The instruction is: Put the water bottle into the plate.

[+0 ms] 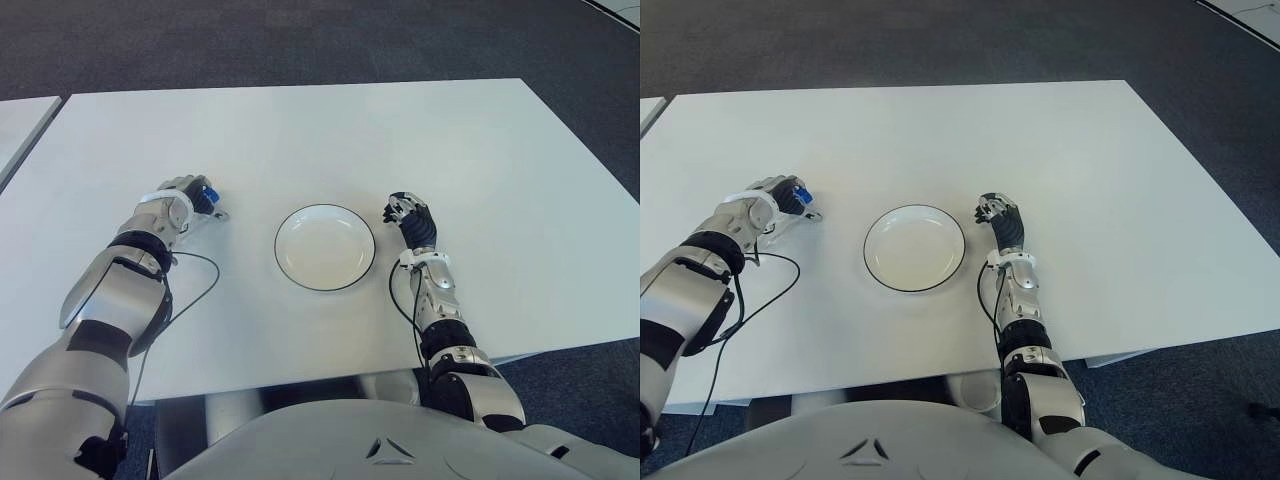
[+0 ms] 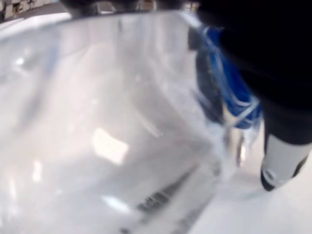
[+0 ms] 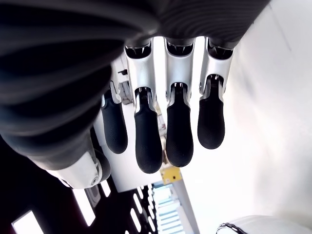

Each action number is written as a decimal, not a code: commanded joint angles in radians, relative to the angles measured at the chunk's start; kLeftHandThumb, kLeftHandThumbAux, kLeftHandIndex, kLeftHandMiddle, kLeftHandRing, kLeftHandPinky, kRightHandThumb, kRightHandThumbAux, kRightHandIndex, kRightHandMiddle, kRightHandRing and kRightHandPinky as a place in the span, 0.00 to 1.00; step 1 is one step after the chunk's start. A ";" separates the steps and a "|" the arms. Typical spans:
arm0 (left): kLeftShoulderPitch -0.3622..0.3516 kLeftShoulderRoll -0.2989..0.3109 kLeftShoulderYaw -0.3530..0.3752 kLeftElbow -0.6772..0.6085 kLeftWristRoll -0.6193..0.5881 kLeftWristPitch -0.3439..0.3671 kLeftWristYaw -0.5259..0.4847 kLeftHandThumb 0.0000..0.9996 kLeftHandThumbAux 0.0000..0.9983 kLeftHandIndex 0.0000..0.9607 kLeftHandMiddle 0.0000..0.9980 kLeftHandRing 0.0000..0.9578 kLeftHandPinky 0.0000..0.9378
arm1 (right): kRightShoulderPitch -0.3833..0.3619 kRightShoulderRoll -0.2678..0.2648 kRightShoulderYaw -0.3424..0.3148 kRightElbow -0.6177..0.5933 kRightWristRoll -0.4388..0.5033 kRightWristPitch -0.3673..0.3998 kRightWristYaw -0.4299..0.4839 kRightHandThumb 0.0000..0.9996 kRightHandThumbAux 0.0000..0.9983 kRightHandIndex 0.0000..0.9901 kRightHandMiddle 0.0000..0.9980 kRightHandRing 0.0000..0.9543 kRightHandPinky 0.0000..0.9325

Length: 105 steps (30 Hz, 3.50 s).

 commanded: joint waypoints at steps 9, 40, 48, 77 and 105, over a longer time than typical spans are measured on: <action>-0.080 0.072 -0.157 -0.024 0.153 -0.020 -0.050 0.64 0.47 0.08 0.21 0.27 0.34 | 0.063 0.012 -0.005 0.070 -0.002 0.069 -0.023 0.71 0.73 0.44 0.62 0.61 0.62; -0.104 0.264 -0.118 -0.095 0.099 -0.128 -0.343 0.48 0.40 0.01 0.15 0.21 0.29 | 0.063 0.012 -0.017 0.070 0.003 0.065 -0.006 0.71 0.73 0.44 0.62 0.61 0.62; -0.078 0.299 -0.097 -0.145 0.081 -0.131 -0.428 0.42 0.39 0.05 0.13 0.21 0.30 | 0.065 0.009 -0.014 0.071 0.000 0.064 0.000 0.71 0.73 0.44 0.62 0.61 0.62; 0.127 0.259 -0.017 -0.055 -0.009 -0.050 -0.351 0.27 0.46 0.08 0.10 0.15 0.22 | 0.049 0.004 -0.016 0.094 -0.011 0.058 -0.007 0.71 0.73 0.44 0.62 0.61 0.62; 0.187 0.074 0.015 -0.044 -0.066 0.048 -0.225 0.07 0.51 0.15 0.08 0.11 0.21 | 0.056 0.008 -0.009 0.090 -0.024 0.046 -0.020 0.71 0.73 0.44 0.62 0.62 0.63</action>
